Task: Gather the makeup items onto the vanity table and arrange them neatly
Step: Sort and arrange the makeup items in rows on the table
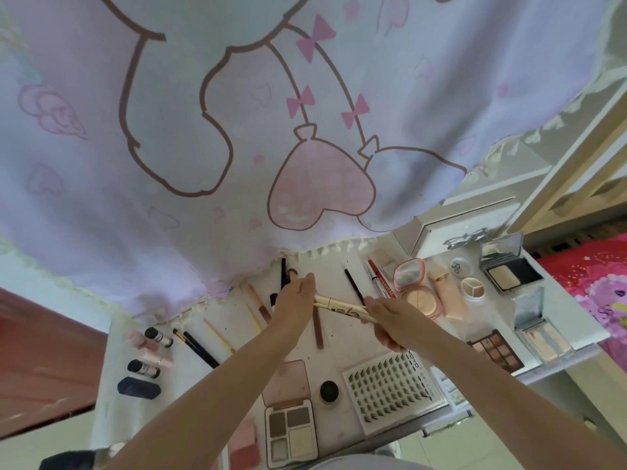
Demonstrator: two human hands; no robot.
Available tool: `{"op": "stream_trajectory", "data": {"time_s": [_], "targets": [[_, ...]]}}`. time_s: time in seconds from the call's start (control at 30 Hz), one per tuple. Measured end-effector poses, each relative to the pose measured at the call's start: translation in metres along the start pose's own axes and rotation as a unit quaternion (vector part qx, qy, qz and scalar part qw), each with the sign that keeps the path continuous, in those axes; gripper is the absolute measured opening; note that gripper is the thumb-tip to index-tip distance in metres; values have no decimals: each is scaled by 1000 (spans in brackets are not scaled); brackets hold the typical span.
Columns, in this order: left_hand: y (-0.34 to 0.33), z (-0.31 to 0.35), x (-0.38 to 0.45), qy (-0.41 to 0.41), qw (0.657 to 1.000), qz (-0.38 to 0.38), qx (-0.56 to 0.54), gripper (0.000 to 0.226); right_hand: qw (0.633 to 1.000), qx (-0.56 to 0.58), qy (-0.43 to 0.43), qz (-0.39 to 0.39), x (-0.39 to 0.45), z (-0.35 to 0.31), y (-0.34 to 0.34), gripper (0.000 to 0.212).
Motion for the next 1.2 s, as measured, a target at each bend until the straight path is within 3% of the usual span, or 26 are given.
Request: {"op": "stream_trajectory", "data": {"time_s": [0.13, 0.3, 0.4, 0.47, 0.53, 0.6, 0.67, 0.73, 0.77, 0.83, 0.9, 0.97, 1.0, 1.1, 1.13, 1.2], "targets": [[4, 16, -6, -74, 992, -106, 2, 25, 970, 237, -2, 51, -3, 0, 10, 32], [13, 31, -17, -190, 972, -138, 2, 21, 939, 323, 39, 112, -5, 3, 22, 24], [15, 35, -16, -162, 978, -127, -45, 20, 945, 200, 172, 194, -11, -1, 25, 10], [14, 31, -12, -116, 986, -107, -58, 27, 910, -2, 290, 296, -18, -6, 28, 10], [15, 30, -6, -72, 991, -82, -77, 36, 876, -78, 365, 305, -19, -7, 22, 10], [18, 35, 0, -45, 993, -59, -88, 41, 923, 20, 312, 225, -12, -8, 19, 13], [20, 40, 5, -44, 995, -44, -79, 43, 965, 184, 171, 73, -2, -7, 13, 12], [22, 43, 9, -59, 996, -32, -56, 43, 963, 267, 33, -36, 6, 0, 6, 38], [23, 45, 10, -70, 996, -26, -48, 42, 953, 295, 9, -60, 8, 0, 5, 43], [27, 47, 12, -87, 994, -14, -62, 38, 949, 311, 39, -27, 12, -5, 6, 35], [30, 50, 13, -94, 991, -3, -96, 34, 955, 197, 160, 151, 9, -12, 15, 14], [29, 49, 13, -82, 988, 7, -129, 33, 911, 65, 250, 320, 4, -18, 23, 24], [29, 48, 13, -72, 987, 10, -146, 33, 900, 68, 271, 334, 4, -18, 22, 32], [29, 45, 11, -67, 986, 10, -152, 31, 921, 291, 182, 186, 12, -17, 14, 16], [30, 44, 10, -73, 987, 8, -144, 31, 923, 341, 128, 125, 15, -16, 11, 21], [32, 43, 9, -84, 989, 0, -122, 28, 942, 326, 49, 56, 20, -9, 11, 39]]}}
Point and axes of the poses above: each hand's wrist, its own x-axis towards the middle knuckle, its own y-axis out of the back of the hand, z = x × y, the point moved 4 cm from there along x, towards the middle knuckle
